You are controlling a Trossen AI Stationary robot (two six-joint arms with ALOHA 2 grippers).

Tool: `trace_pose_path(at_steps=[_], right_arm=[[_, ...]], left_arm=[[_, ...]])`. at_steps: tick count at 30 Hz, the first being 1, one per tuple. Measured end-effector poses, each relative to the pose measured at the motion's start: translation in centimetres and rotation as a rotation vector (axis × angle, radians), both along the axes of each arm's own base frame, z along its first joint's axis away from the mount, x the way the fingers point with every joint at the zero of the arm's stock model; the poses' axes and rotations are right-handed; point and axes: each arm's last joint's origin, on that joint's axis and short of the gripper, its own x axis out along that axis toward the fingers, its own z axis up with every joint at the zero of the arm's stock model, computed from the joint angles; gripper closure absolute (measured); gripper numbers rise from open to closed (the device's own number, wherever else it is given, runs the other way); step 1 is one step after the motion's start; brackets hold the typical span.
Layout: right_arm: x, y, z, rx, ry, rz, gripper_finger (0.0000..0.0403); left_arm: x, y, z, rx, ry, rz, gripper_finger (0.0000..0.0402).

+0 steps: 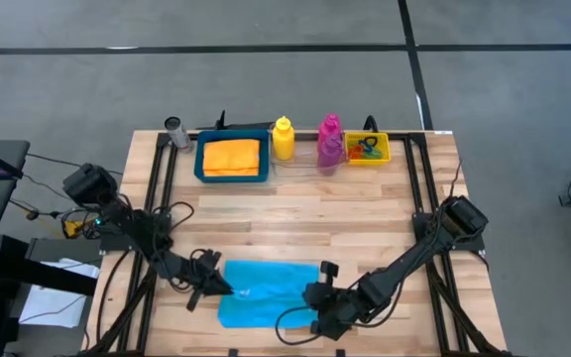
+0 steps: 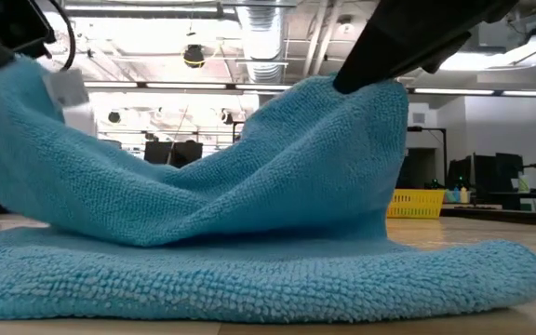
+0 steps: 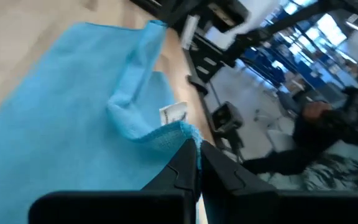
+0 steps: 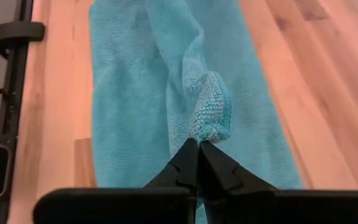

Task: Pick & Place Sports Items
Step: Fold the blue towel

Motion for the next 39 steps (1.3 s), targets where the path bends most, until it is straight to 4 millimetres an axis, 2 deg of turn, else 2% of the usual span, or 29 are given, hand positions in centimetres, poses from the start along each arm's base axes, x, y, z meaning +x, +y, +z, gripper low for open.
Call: trace_pose_path(at_steps=[9,17,27,33,39], right_arm=[[-0.1,0.3,-0.1,0.060,0.046,0.057,0.0403],[-0.4,0.7,-0.1,0.068,0.052,0.081,0.0403],[-0.5,0.9,-0.1,0.075,0.061,0.099,0.0403],[-1.0,1.7,-0.1,0.081,0.056,0.121,0.0378],[-1.1,1.9,0.0,0.089,0.046,0.127,0.0342]], left_arm=[[1.1,-1.6,1.2,0.069,-0.025,-0.159,0.0397],[1.1,-1.7,0.4,0.136,0.064,-0.182,0.0397],[1.1,-1.7,0.4,0.133,0.064,-0.192,0.0396],[1.1,-1.7,0.4,0.135,0.059,-0.172,0.0382],[1.2,-1.7,0.5,0.130,0.051,-0.158,0.0343]])
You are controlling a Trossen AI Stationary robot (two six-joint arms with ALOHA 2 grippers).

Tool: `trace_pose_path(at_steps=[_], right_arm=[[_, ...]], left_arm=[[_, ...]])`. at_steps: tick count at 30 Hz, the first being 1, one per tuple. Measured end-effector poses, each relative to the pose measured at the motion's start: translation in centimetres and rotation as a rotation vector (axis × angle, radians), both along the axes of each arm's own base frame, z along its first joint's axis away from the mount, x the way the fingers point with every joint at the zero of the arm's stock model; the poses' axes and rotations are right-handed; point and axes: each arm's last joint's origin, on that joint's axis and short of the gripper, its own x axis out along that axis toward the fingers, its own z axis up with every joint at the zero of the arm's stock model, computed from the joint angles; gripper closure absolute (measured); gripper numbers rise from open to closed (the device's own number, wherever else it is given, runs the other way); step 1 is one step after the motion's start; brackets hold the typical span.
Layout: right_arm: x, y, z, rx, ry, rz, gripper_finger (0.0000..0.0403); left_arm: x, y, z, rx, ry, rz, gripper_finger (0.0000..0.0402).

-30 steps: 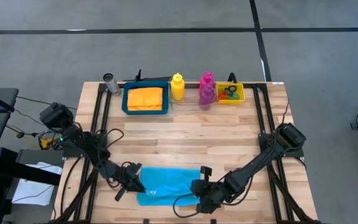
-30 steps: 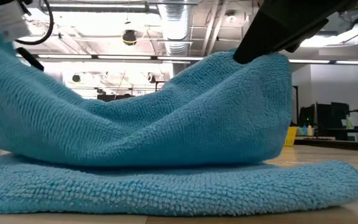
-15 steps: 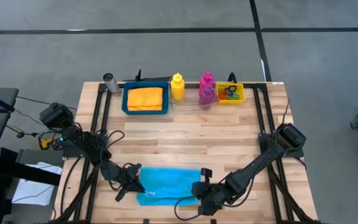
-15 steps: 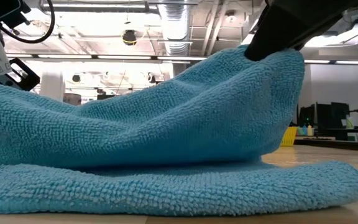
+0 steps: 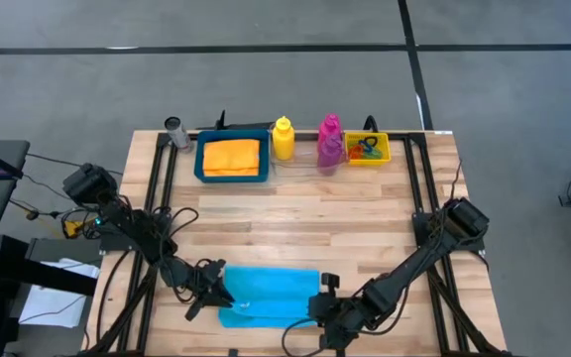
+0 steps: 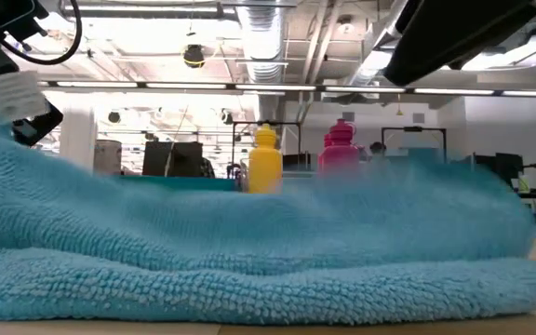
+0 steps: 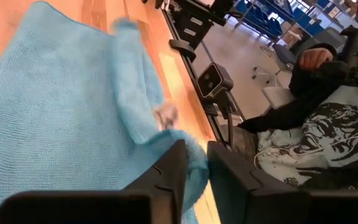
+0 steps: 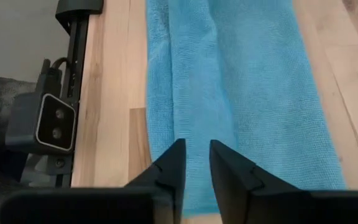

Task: Pick & Place Sports Items
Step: Fold the blue towel

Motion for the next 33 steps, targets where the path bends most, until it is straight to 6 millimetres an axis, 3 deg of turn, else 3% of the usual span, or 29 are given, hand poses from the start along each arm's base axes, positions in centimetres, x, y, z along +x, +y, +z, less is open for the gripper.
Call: trace_pose_path(at_steps=[8,14,24,33], right_arm=[[0.1,0.0,0.0,0.005,-0.006,-0.001,0.0294],[0.2,-0.1,0.1,-0.035,-0.030,-0.015,0.0284],[0.4,-0.9,0.3,-0.189,-0.119,-0.103,0.0283],[1.1,-1.8,0.3,-0.203,-0.125,-0.140,0.0283]], left_arm=[[0.0,0.0,0.0,-0.002,-0.005,0.007,0.0282],[0.1,0.1,0.0,0.002,-0.007,0.021,0.0248],[0.2,1.2,-0.3,0.093,-0.048,0.364,0.0231],[0.0,3.1,-2.6,0.043,0.184,0.562,0.0212]])
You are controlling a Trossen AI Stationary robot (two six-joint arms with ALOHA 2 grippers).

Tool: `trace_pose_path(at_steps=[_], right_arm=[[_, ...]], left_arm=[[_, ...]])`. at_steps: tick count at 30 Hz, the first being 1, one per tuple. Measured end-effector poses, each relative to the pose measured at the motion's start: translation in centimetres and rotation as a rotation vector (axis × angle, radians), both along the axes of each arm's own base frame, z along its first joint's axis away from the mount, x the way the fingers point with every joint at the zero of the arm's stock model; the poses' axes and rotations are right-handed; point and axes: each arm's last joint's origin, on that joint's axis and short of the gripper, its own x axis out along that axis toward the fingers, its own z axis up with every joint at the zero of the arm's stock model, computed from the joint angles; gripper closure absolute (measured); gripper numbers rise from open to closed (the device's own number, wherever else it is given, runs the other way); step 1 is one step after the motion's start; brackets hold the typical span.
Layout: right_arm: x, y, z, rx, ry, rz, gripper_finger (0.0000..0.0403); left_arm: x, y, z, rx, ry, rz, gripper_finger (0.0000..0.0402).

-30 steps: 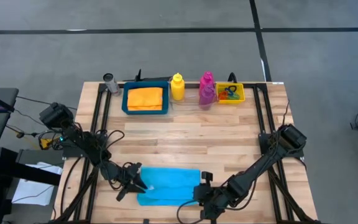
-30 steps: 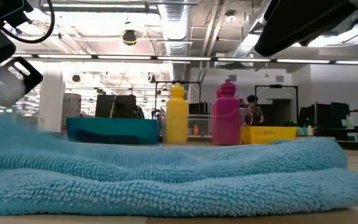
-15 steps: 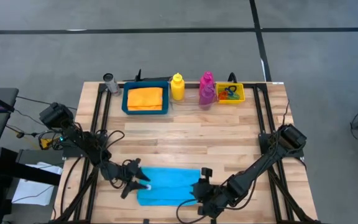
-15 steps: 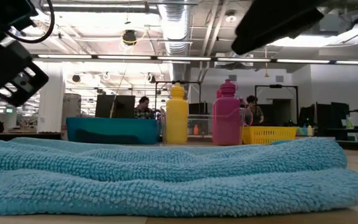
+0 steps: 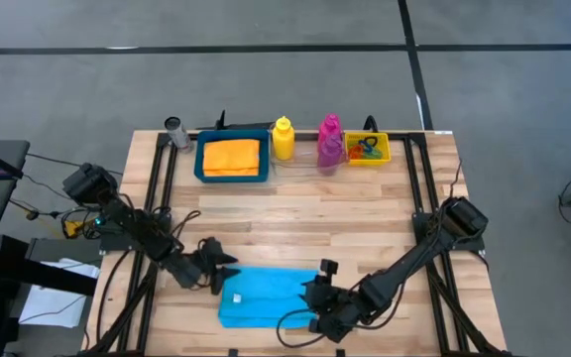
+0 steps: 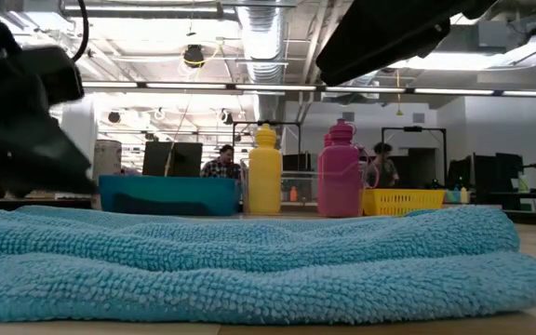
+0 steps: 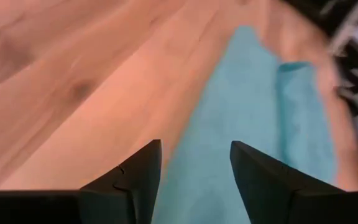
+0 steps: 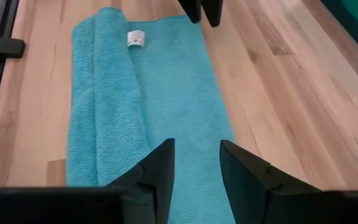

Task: Pick & Place Sports Items
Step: Fold the blue towel

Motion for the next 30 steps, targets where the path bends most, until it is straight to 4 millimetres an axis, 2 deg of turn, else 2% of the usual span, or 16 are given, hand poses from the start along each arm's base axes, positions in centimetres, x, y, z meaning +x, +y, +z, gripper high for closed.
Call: trace_pose_path(at_steps=[7,11,20,25,30], right_arm=[[0.0,0.0,0.0,0.000,0.000,0.001,0.0283],[0.0,0.0,0.0,-0.001,-0.001,-0.002,0.0283],[0.1,-0.1,0.0,-0.006,-0.010,-0.009,0.0283],[0.1,-0.1,0.0,-0.007,-0.011,-0.010,0.0283],[0.1,-0.1,0.0,-0.007,-0.011,-0.009,0.0283]], left_arm=[[-0.5,0.6,-1.1,-0.095,0.152,0.033,0.0189],[-0.6,0.5,-1.2,-0.145,0.181,0.013,0.0180],[-0.9,-1.1,-0.8,-0.439,0.303,-0.188,0.0178],[-1.3,-1.8,-0.7,-0.527,0.351,-0.250,0.0178],[-1.8,-2.4,-0.6,-0.539,0.365,-0.289,0.0178]])
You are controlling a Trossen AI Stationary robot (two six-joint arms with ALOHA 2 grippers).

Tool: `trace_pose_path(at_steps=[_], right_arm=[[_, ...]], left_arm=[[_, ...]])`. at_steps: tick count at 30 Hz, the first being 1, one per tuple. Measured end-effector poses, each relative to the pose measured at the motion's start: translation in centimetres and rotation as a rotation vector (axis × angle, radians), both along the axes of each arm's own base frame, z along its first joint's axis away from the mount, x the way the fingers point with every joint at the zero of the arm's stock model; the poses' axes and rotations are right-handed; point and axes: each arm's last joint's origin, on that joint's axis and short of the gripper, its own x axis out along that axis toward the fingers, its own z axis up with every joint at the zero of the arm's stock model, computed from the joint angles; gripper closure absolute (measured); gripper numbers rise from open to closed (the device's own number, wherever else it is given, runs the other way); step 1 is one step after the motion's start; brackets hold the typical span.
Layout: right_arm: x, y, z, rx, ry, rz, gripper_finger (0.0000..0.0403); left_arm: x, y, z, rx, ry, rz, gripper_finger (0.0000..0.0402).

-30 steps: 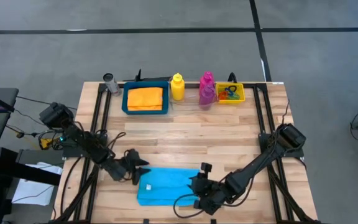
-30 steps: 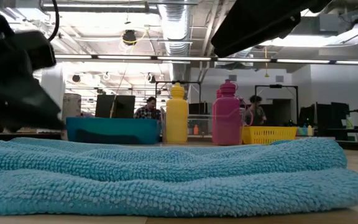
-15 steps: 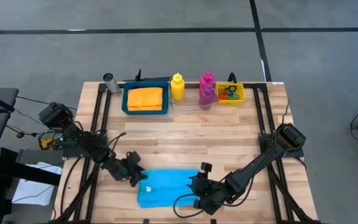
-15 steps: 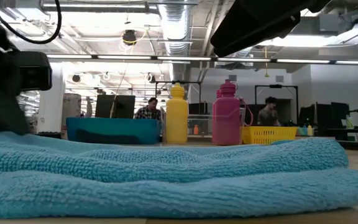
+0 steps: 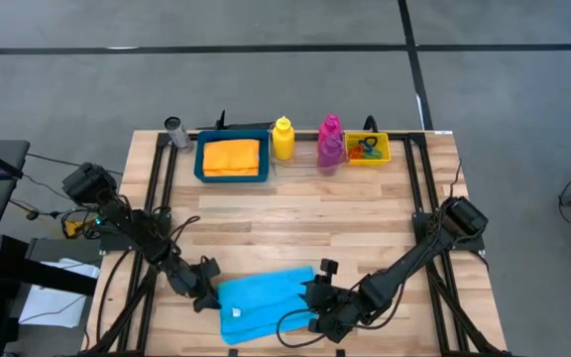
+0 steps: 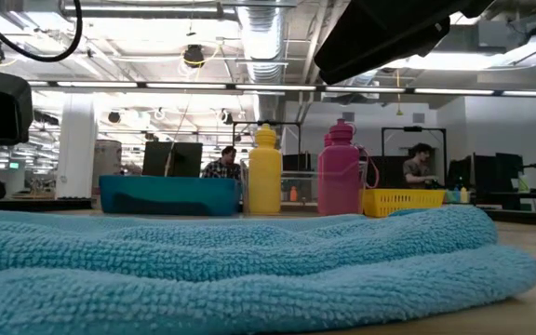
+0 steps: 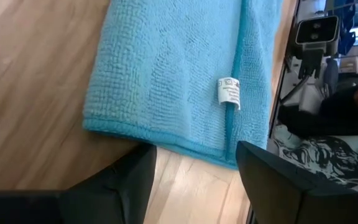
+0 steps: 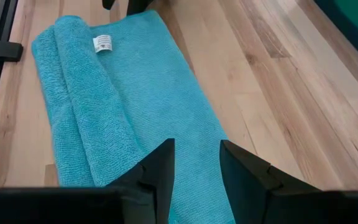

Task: Pick & Place Sports Items
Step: Fold the blue towel

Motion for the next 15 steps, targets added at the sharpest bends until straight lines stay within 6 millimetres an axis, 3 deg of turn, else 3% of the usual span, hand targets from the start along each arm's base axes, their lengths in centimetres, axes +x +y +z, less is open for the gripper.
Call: trace_pose_path(at_steps=[8,15], right_arm=[[0.30,-0.42,0.00,-0.001,-0.001,-0.014,0.0283],[0.62,-0.74,0.06,0.002,-0.010,-0.024,0.0283]], left_arm=[[0.19,0.00,0.18,0.009,-0.051,0.075,0.0179],[-0.61,-0.44,-0.09,-0.056,0.051,0.174,0.0179]])
